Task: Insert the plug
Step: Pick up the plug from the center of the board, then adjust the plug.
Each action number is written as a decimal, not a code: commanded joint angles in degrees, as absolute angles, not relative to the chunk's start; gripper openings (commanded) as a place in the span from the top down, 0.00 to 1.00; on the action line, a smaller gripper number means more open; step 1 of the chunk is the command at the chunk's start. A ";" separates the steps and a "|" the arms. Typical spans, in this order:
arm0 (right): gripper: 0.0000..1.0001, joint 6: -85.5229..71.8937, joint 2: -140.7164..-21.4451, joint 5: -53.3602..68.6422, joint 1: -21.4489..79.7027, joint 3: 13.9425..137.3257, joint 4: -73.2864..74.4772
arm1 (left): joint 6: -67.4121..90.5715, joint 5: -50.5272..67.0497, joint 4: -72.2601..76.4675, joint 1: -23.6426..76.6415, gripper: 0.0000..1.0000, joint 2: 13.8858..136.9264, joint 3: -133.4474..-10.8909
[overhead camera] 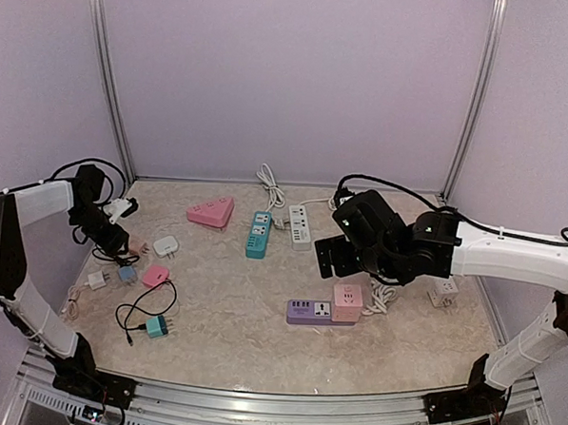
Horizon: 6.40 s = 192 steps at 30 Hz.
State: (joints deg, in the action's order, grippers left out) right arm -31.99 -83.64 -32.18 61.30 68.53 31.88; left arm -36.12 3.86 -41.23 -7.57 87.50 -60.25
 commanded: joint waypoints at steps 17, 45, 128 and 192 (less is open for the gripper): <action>0.00 -33.41 -86.63 -30.76 60.12 71.78 34.93 | -29.28 6.26 -38.90 -5.97 0.37 104.76 -71.31; 0.00 -31.20 -86.74 -28.36 59.88 72.43 33.10 | -35.26 6.49 -37.59 -2.66 0.45 109.73 -72.12; 1.00 -4.14 -94.03 24.67 65.90 86.83 -19.91 | -28.29 21.34 -70.28 48.63 0.31 66.12 -105.08; 0.50 -1.57 -100.95 17.88 68.40 111.17 28.32 | -31.45 12.40 -70.30 55.91 1.00 72.11 -105.38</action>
